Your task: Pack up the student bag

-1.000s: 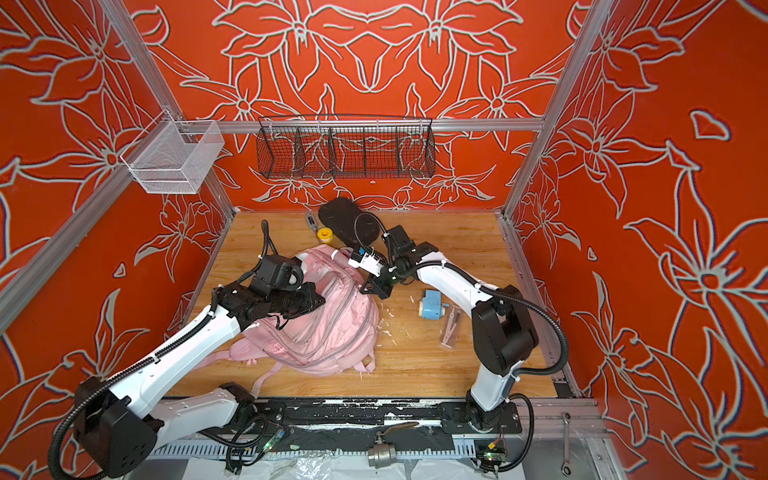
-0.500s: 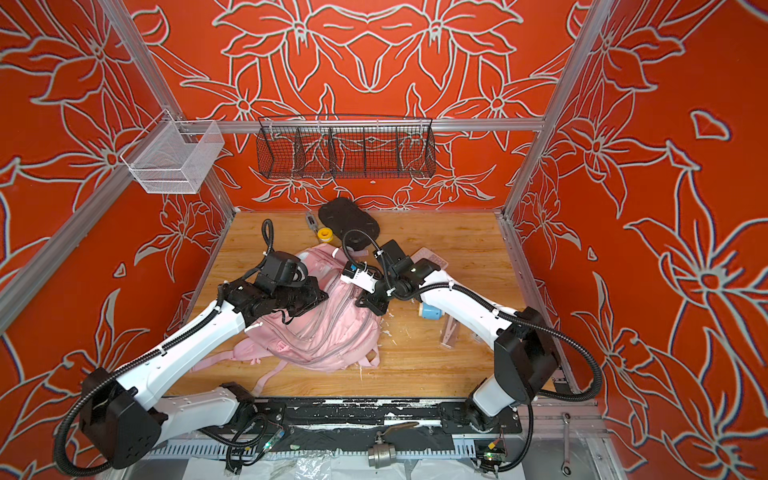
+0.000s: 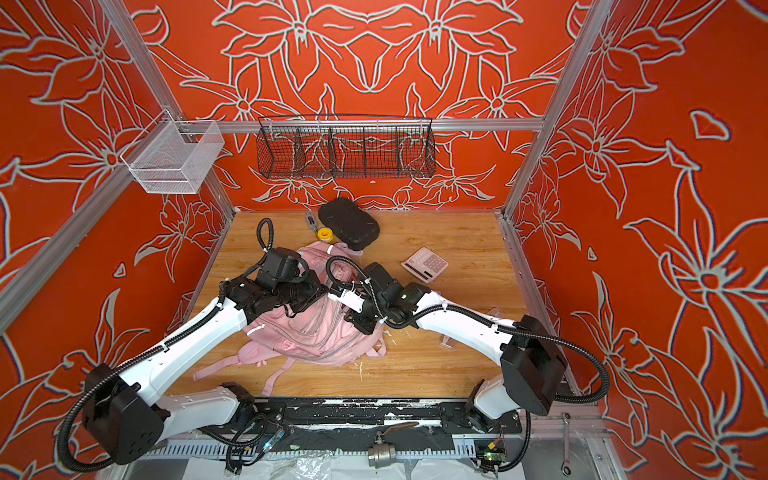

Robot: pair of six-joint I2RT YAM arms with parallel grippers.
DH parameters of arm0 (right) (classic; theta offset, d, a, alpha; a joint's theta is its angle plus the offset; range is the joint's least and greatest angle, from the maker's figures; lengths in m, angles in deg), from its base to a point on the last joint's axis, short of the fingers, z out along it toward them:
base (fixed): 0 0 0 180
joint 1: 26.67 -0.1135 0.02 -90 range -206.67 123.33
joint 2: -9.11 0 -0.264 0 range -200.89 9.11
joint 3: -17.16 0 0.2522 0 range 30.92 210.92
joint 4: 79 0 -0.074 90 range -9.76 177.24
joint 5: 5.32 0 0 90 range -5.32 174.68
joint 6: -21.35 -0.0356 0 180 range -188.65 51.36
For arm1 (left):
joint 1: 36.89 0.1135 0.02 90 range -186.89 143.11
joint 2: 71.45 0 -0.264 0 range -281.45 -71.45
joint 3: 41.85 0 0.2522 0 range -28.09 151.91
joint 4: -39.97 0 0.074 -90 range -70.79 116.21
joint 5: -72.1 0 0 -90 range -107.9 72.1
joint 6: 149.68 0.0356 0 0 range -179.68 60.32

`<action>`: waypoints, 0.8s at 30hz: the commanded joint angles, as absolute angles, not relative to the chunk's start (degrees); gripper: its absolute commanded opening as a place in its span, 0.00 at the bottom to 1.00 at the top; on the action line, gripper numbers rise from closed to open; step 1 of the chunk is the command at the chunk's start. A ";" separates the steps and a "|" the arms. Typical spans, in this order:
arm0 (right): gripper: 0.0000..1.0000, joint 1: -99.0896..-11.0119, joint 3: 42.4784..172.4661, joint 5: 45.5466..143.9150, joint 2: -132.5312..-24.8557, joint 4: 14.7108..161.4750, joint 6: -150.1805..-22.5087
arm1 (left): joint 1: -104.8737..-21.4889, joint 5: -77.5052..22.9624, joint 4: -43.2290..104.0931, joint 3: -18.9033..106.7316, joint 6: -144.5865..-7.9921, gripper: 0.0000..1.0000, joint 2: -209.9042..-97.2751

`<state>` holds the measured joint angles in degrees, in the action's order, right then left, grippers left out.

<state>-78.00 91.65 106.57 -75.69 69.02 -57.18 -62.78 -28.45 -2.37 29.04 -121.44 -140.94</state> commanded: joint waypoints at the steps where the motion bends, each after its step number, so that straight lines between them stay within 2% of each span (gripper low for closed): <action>1: 0.00 -80.96 88.48 107.52 -73.91 76.62 -58.09 | -62.25 -27.28 2.75 32.01 -125.82 0.00 -140.16; 10: 0.00 -81.75 81.37 109.16 -71.17 84.74 -51.37 | -62.14 -27.27 1.89 33.95 -127.29 0.00 -140.83; 24: 0.00 -86.57 84.41 103.59 -75.09 82.58 -49.14 | -62.14 -25.67 3.41 37.39 -132.96 0.00 -142.58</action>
<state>-85.28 83.06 103.05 -74.77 82.40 -50.60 -62.65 -26.76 -2.39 33.95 -129.46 -142.89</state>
